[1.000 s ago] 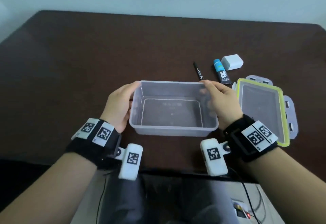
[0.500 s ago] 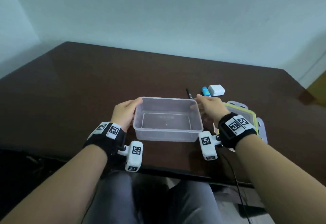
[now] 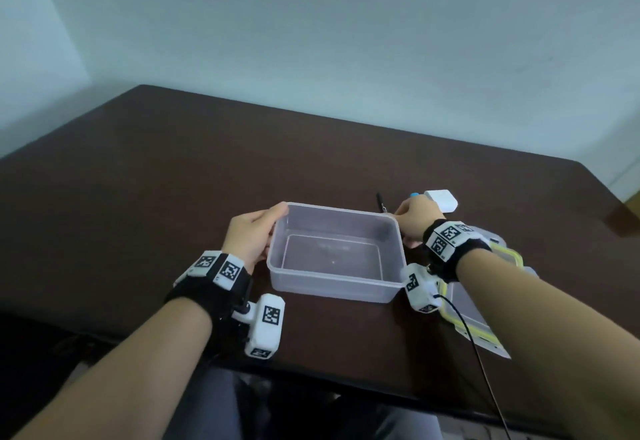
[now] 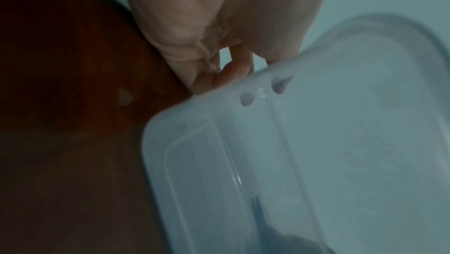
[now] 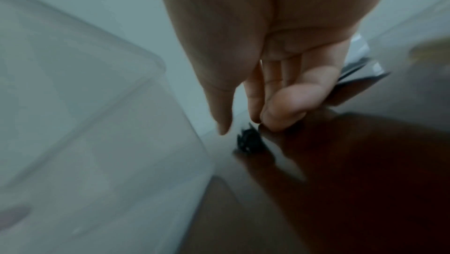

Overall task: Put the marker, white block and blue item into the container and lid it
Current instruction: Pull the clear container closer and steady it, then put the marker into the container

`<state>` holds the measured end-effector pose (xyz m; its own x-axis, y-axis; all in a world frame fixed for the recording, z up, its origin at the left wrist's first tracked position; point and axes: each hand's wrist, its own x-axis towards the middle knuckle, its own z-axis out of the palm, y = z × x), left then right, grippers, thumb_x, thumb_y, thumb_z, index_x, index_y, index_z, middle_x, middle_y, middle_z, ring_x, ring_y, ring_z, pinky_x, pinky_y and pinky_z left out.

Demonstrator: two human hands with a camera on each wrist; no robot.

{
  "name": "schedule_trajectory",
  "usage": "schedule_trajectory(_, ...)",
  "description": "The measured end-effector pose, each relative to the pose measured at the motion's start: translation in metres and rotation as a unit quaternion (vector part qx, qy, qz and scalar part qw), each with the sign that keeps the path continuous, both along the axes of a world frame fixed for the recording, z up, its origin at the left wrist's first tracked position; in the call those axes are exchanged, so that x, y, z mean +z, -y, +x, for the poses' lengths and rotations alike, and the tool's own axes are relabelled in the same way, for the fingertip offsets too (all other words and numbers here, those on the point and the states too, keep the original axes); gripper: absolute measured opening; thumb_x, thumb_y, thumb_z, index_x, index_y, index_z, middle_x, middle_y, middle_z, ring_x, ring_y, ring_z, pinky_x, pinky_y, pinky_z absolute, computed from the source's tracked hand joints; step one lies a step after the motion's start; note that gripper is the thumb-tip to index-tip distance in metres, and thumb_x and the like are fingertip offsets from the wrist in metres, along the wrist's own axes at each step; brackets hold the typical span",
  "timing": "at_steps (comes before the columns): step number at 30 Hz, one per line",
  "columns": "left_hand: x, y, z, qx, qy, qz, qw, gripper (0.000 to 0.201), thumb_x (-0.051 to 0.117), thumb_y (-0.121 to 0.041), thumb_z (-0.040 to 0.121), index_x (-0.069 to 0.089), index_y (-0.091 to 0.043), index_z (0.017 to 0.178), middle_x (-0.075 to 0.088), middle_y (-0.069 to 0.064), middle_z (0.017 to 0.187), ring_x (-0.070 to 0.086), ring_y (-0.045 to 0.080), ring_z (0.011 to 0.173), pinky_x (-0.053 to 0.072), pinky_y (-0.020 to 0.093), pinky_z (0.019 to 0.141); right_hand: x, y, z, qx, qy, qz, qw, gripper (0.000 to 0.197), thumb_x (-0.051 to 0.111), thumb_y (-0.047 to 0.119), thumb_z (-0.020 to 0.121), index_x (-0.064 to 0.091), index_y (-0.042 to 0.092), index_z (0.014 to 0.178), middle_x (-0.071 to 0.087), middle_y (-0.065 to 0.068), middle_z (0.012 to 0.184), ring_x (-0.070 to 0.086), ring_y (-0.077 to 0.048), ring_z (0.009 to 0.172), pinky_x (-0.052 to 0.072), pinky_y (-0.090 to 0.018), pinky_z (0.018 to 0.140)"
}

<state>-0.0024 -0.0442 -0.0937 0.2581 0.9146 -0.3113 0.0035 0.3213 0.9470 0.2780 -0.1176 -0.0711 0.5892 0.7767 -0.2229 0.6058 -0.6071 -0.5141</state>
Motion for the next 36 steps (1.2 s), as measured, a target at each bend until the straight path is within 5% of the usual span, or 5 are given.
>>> schedule_trajectory(10, -0.007, -0.007, -0.001, -0.018, -0.013, 0.024, 0.999, 0.024, 0.074, -0.032, 0.092, 0.08, -0.009, 0.09, 0.072, -0.007, 0.057, 0.067, 0.006, 0.053, 0.051, 0.019, 0.052, 0.055, 0.006, -0.018, 0.09, -0.007, 0.203, 0.975, 0.017, 0.072, 0.027, 0.082, 0.074, 0.014, 0.071, 0.057, 0.009, 0.039, 0.045, -0.004, 0.033, 0.042, -0.018, 0.042)
schedule_trajectory(15, -0.009, -0.006, -0.002, -0.016, -0.007, 0.016, 1.0, 0.026, 0.078, -0.035, 0.086, 0.082, -0.01, 0.09, 0.081, 0.008, 0.081, 0.074, 0.024, 0.077, 0.057, 0.033, 0.067, 0.089, 0.011, -0.058, 0.303, 0.119, 0.074, 0.942, 0.016, 0.072, 0.037, 0.082, 0.077, 0.022, 0.079, 0.069, 0.013, 0.066, 0.059, 0.004, 0.055, 0.043, -0.005, 0.055)
schedule_trajectory(18, -0.009, -0.004, -0.003, -0.01, -0.005, 0.023, 1.0, 0.028, 0.079, -0.037, 0.086, 0.082, -0.009, 0.092, 0.081, 0.01, 0.083, 0.074, 0.026, 0.077, 0.057, 0.034, 0.066, 0.069, 0.011, -0.074, 0.367, 0.142, -0.051, 0.918, 0.02, 0.068, 0.036, 0.086, 0.078, 0.019, 0.089, 0.073, 0.007, 0.081, 0.061, -0.001, 0.062, 0.05, -0.021, 0.065)
schedule_trajectory(29, -0.004, 0.001, -0.003, -0.007, -0.009, 0.04, 0.999, 0.022, 0.076, -0.032, 0.091, 0.079, -0.011, 0.087, 0.075, 0.002, 0.069, 0.066, 0.007, 0.045, 0.05, 0.019, 0.045, 0.061, 0.008, -0.075, 0.362, 0.112, -0.095, 0.92, 0.02, 0.07, 0.035, 0.085, 0.075, 0.023, 0.099, 0.064, 0.017, 0.077, 0.056, 0.009, 0.047, 0.042, -0.014, 0.054)
schedule_trajectory(36, -0.006, 0.001, -0.002, 0.012, -0.012, 0.064, 0.998, 0.014, 0.076, -0.032, 0.09, 0.08, -0.018, 0.087, 0.082, -0.001, 0.079, 0.076, 0.025, 0.083, 0.06, 0.033, 0.07, 0.079, 0.013, -0.039, 0.295, 0.091, -0.035, 0.951, 0.013, 0.068, 0.033, 0.085, 0.074, 0.025, 0.094, 0.07, 0.011, 0.075, 0.067, -0.016, 0.055, 0.052, -0.023, 0.055)
